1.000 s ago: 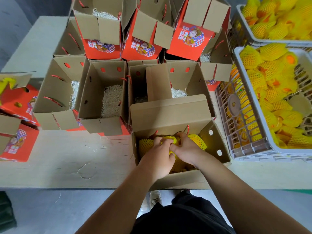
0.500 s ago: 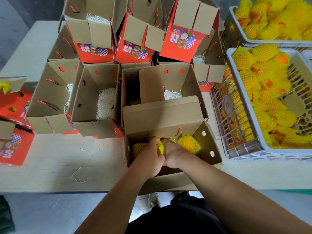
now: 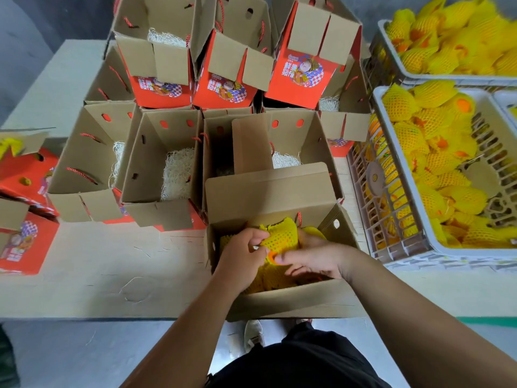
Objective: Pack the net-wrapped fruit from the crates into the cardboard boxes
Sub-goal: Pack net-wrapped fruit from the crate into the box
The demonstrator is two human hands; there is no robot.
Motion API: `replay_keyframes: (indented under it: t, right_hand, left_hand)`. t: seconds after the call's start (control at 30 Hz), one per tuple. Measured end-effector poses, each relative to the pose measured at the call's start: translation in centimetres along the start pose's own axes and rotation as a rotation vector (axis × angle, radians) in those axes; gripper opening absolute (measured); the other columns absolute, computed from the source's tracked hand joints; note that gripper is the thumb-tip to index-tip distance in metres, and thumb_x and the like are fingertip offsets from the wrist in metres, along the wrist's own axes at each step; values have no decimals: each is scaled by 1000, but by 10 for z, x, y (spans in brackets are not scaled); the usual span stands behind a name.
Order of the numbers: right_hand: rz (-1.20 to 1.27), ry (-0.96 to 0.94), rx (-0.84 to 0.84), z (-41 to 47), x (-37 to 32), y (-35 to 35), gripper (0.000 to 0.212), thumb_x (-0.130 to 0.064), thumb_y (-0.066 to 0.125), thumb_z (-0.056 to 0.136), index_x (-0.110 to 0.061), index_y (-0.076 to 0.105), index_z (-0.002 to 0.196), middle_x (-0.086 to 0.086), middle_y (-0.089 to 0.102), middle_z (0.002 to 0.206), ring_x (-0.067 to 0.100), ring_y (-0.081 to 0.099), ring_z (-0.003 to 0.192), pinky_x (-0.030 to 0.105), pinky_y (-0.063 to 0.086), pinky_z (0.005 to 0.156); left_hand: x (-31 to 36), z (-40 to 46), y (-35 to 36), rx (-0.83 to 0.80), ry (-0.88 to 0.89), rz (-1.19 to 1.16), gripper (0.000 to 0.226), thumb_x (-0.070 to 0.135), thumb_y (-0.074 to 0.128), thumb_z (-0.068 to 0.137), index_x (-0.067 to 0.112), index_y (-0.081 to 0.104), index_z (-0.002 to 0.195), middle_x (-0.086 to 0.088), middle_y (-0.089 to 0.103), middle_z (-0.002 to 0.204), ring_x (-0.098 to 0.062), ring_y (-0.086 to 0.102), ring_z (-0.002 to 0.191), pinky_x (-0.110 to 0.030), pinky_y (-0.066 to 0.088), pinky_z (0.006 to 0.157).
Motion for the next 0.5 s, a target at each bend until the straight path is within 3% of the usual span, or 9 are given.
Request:
replay_keyframes:
  t: [0.13,0.17,0.27,0.4,0.5]
  right_hand:
    - [-136,-84,184,4,-3,4,70,-28,85,80,-28,46,138,6,71,101,16,73,80,26,61,68]
    - [-124,-72,252,5,-4,4,68,-29,85,80,-26,46,137,8,71,100,19,72,79,29,62,67]
    - [-133,-21,394,9,-5,1,72,-23,83,79,-23,43,139,13,68,102,23,66,78,42,61,73]
    - [-311,9,285,11,-8,10,101,-17,83,78,-20,18,156,3,58,112,19,58,99,33,49,81]
    - [-411,68,216,11,-11,10,106,-27,80,71,-20,17,156,3,55,117,17,57,104,33,50,86]
  left_hand:
    - [1,-1,-1,2,31,3,30,10,62,94,34,63,112,7,65,113,-6,66,98,-13,54,74]
    - [0,-2,0,-11,26,18,29,10,62,94,34,62,112,7,65,112,-10,67,97,-15,54,76]
    - [-3,-5,7,-101,15,78,32,11,65,95,24,63,124,5,65,122,-14,62,117,-32,51,101]
    - [1,-5,14,-259,-76,191,57,27,64,99,17,45,152,-2,52,150,-21,50,137,-36,40,116]
    - [4,-5,13,-334,-106,348,53,34,56,102,15,43,150,-8,58,143,-25,57,127,-40,47,108]
Point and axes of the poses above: each hand's wrist, its own z-axis towards the middle knuckle, its own y-axis out of the palm, x = y × z, the point moved 2 cm from there along z, towards the middle knuckle
